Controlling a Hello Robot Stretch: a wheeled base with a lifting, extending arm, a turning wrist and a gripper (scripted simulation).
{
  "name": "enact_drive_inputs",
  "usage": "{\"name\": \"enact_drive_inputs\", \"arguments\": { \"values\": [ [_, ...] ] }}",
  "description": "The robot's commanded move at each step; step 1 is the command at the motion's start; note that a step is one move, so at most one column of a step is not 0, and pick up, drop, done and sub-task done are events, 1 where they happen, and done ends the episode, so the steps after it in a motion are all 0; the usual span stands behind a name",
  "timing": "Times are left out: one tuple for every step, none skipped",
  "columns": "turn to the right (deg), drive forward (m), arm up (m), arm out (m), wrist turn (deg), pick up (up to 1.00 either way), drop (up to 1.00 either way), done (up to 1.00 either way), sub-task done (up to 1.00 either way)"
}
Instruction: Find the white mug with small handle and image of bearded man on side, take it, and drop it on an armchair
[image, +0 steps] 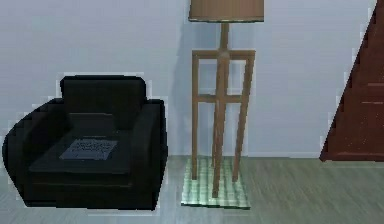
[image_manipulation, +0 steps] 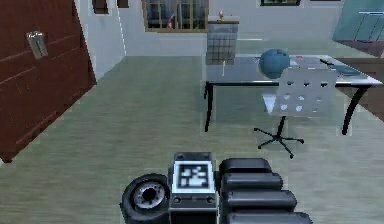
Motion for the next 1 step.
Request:
{"name": "enact_drive_inputs", "arguments": {
  "values": [
    [3.0, 0.00, 0.00, 0.00, 0.0, 0.00, 0.00, 0.00, 0.00]
  ]
}}
